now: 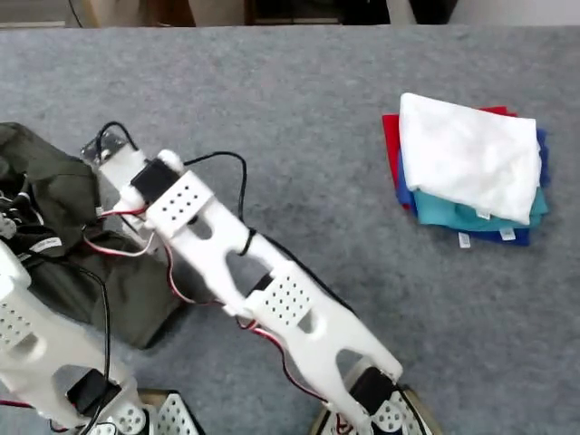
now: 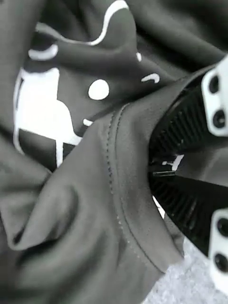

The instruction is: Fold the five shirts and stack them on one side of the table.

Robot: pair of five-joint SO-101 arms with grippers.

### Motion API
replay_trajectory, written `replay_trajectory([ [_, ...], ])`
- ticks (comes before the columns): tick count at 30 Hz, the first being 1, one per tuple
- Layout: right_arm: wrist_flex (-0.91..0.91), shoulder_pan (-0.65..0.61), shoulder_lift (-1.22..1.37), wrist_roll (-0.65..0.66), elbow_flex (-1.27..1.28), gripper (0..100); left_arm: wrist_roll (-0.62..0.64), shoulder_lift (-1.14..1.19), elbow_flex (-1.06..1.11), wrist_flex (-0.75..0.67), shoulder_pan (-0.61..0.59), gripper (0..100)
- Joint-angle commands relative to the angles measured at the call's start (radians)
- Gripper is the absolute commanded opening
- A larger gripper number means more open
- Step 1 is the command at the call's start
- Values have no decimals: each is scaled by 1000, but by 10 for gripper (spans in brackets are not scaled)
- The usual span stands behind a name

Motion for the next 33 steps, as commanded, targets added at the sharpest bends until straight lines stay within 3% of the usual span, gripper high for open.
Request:
replay_trajectory([
  [1, 15, 35, -87, -3, -5, 135, 5, -24, -48, 21, -43, 19],
  [11, -35, 5, -93, -8, -10, 138, -258, -239, -80, 293, -295, 19],
  [21, -163, -82, -91, -8, -5, 138, -574, -285, -81, 364, -649, 19],
  [28, -210, -93, -90, -9, -4, 138, -703, -285, -89, 362, -830, 19],
  [33, -135, -142, -91, -2, 2, 139, -726, -285, -89, 365, -879, 20],
])
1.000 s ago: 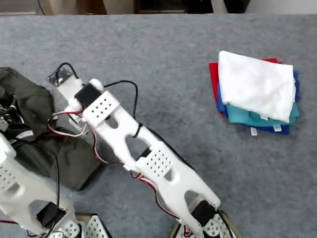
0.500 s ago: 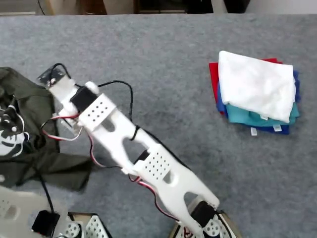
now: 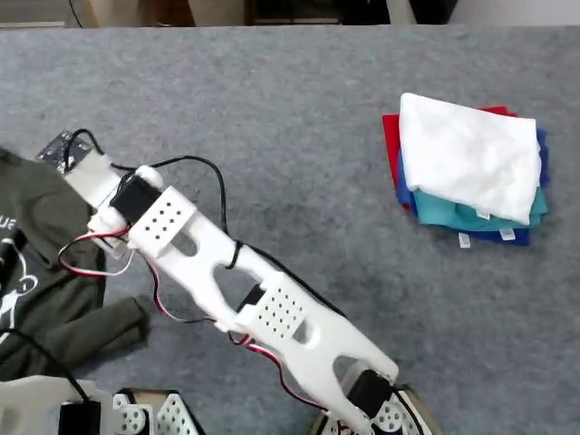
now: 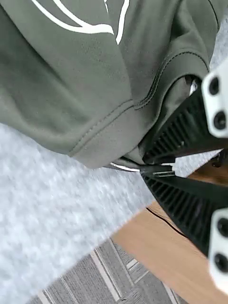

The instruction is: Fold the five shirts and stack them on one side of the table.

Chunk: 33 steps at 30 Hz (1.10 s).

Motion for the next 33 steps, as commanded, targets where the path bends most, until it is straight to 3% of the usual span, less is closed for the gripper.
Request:
replay_trajectory([
  [1, 71, -50, -67, -2, 1, 139, -14, -56, -54, 12, -29, 22],
  [8, 193, -119, -79, -40, 31, 139, -71, -53, -157, 230, -3, 204],
  [18, 184, -179, -363, -287, 456, 135, -71, -54, -166, 230, 17, 188],
  [23, 106, -176, -354, -453, 552, 135, -28, -50, -166, 230, 25, 188],
  [30, 95, -166, -252, -488, 498, 134, -26, -48, -167, 229, 23, 188],
  [33, 95, -177, -226, -414, 449, 134, -23, -48, -169, 229, 35, 188],
])
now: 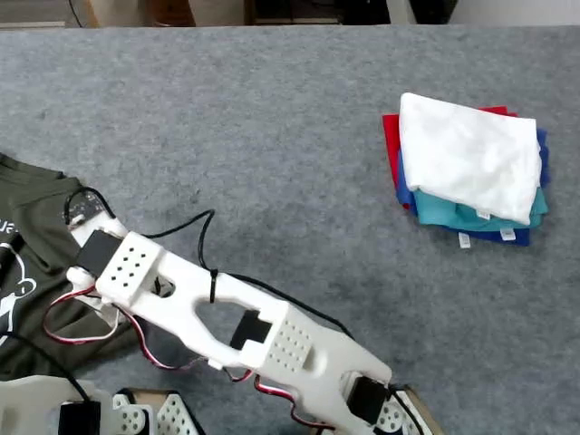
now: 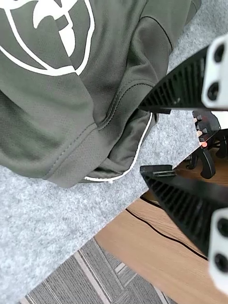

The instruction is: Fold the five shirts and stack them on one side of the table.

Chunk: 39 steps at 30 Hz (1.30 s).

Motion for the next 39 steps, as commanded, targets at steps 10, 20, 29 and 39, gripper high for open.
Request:
replay_trajectory([
  [10, -69, -47, 62, 155, -88, 134, 11, -47, -35, 11, 46, 188],
  [20, -143, -47, 111, 175, -93, 134, 11, -47, -34, 11, 40, 188],
  [29, 18, -42, 93, 256, -259, 134, 8, -47, -34, 11, 40, 188],
  [39, 46, -54, 197, 183, -395, 134, 8, -47, -34, 11, 40, 188],
])
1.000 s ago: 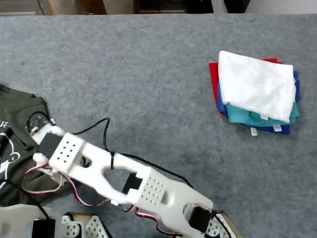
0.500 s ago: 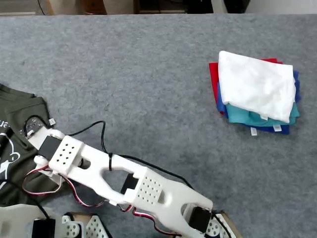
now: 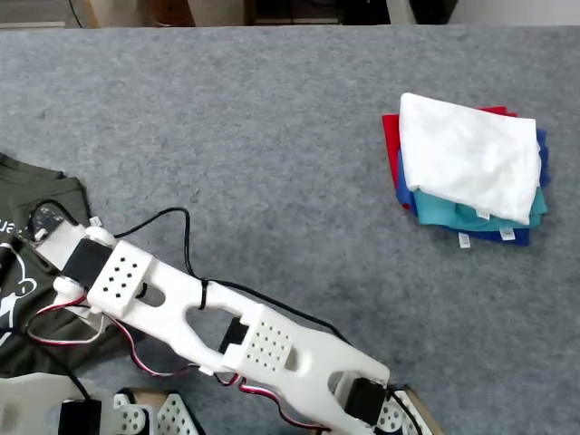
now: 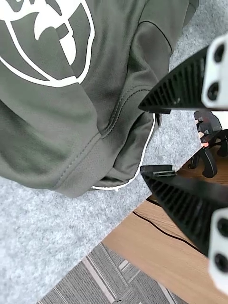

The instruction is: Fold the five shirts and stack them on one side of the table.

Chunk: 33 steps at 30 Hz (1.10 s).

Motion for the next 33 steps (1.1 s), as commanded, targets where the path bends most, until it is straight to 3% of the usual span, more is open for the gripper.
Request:
replay_trajectory([
  [1, 5, -16, 33, -74, -48, 134, 8, -47, -34, 11, 5, 188],
  [15, -41, -13, 133, -103, -50, 131, 8, -47, -34, 11, 5, 188],
  [20, -38, -13, 134, -94, -47, 46, 8, -47, -34, 11, 5, 188],
  [27, 8, -8, 160, -74, -53, 40, 8, -47, -34, 11, 5, 188],
  [33, 29, 74, 130, -72, -54, 2, 8, -47, -37, 11, 9, 188],
])
